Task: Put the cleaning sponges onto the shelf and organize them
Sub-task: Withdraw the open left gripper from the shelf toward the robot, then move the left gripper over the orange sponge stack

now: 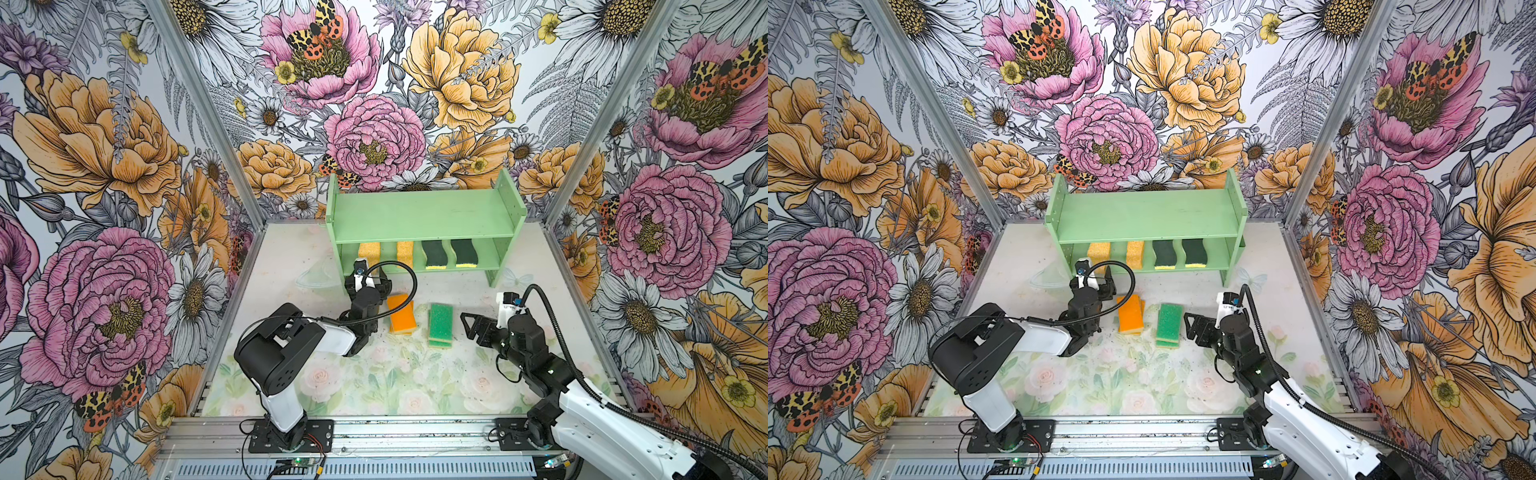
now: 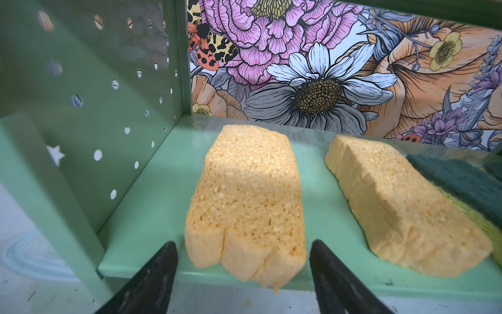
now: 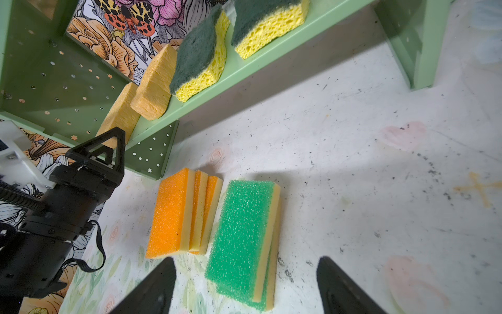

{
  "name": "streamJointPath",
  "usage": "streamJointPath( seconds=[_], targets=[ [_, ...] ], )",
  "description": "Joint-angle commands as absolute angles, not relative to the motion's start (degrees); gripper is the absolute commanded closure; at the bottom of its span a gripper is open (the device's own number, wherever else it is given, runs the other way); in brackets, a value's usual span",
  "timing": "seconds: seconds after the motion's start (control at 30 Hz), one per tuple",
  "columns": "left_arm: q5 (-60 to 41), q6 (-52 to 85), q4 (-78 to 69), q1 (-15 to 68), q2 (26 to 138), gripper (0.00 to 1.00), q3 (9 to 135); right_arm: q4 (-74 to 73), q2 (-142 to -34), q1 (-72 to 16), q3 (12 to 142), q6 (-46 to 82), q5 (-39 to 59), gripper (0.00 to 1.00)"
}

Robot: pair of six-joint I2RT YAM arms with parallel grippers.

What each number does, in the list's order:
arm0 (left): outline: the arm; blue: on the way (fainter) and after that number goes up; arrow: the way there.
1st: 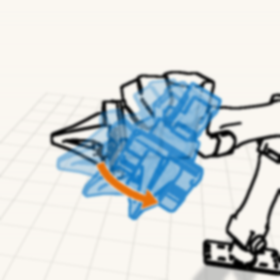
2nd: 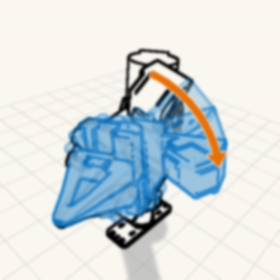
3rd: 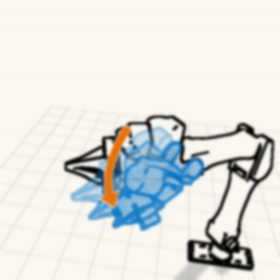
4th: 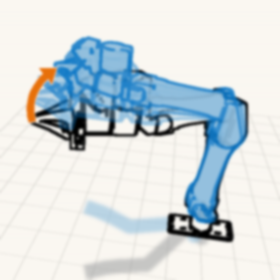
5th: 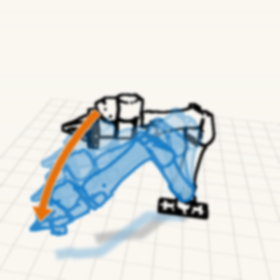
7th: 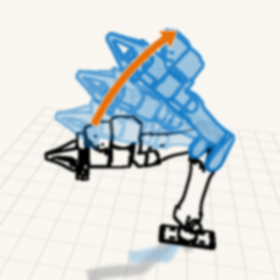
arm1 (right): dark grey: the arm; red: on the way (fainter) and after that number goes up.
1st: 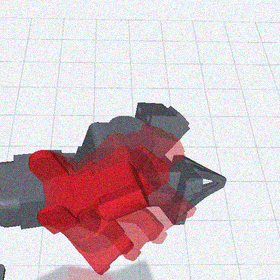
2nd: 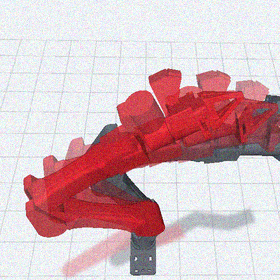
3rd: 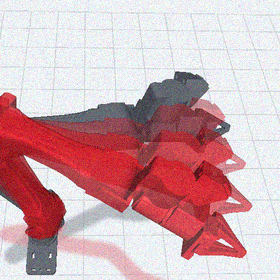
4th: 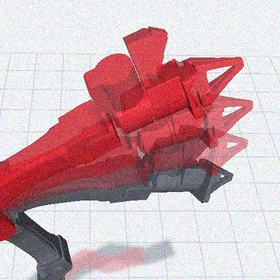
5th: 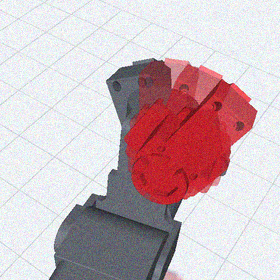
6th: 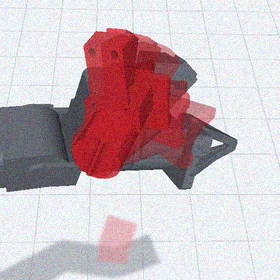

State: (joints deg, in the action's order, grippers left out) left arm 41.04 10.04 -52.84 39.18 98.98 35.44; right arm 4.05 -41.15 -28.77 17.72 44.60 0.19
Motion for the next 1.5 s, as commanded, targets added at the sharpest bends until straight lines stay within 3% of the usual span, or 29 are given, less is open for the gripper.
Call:
streamJointPath(
  seconds=[0.0, 0.4, 1.17, 1.47],
  targets=[
    [43.3, 9.8, -51.3, 39.6, 96.9, 0.21, 34.3, 3.5, -40.4, -28.5, 17.1, 45.1, -0.5, 0.17],
    [43.7, 10.0, -50.1, 39.7, 94.4, 0.18, 32.7, 3.6, -39.0, -28.5, 16.3, 45.4, -0.5, 0.17],
    [43.4, 14.1, -34.3, 41.3, 80.0, 0.03, 29.7, 3.5, -40.8, -28.5, 17.3, 45.4, -0.2, 0.17],
    [36.3, 18.4, -12.4, 35.7, 66.5, 0.01, 30.4, 3.6, -41.1, -28.6, 18.0, 45.6, 0.3, 0.16]
  ],
)
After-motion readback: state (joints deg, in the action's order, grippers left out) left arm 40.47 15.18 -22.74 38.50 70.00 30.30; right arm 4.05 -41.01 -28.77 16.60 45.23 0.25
